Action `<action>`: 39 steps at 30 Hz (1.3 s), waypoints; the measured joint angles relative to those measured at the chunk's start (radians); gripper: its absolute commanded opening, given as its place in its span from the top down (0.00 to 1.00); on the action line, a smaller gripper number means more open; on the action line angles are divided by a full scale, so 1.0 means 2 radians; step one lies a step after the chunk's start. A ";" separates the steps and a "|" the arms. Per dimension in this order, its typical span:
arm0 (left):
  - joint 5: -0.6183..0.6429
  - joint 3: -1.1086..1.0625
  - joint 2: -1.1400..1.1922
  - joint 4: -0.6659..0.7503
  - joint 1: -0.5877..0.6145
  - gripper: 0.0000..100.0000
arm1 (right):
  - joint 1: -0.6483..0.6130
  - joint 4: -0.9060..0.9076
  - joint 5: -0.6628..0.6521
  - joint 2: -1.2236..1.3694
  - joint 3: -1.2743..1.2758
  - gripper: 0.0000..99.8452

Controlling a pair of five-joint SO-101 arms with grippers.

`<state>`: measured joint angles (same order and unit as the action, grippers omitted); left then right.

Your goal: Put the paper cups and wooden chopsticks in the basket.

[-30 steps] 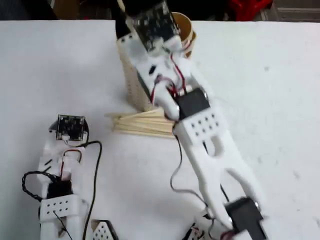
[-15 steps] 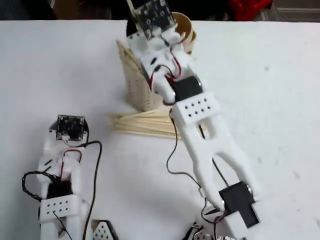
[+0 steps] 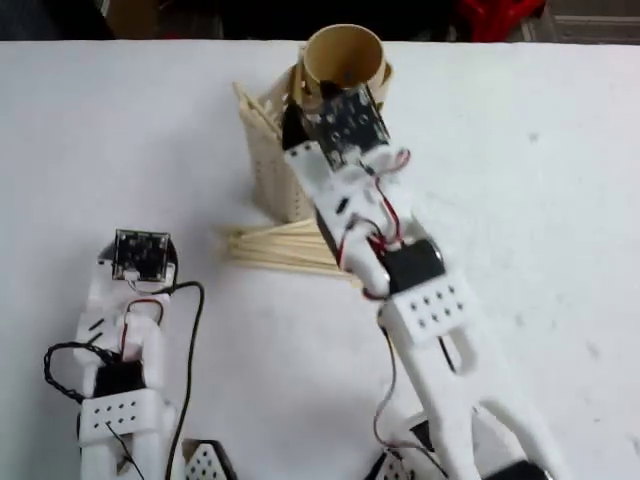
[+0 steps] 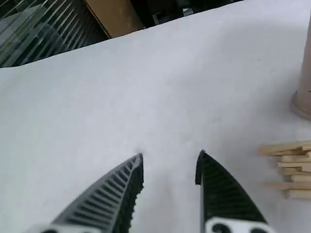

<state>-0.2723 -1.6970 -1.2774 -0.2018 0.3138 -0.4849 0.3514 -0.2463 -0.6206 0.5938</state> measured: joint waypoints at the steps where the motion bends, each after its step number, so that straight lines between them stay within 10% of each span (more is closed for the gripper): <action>1: 0.000 0.000 0.000 0.000 0.000 0.81 | 0.000 0.022 0.000 -0.018 0.001 0.90; 16: 0.000 0.000 0.000 0.000 0.000 0.81 | -0.041 0.414 -0.120 -0.077 -0.016 0.90; 32: 0.000 0.000 0.000 0.000 0.000 0.81 | -0.059 0.314 -0.196 0.212 -0.011 0.82; 39: 0.000 0.000 0.000 0.000 0.000 0.81 | 0.034 0.227 -0.118 0.255 0.007 0.97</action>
<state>-0.2723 -1.6970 -1.2774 -0.2018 0.3138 -0.4173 0.8055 -0.4826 -0.1112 0.6076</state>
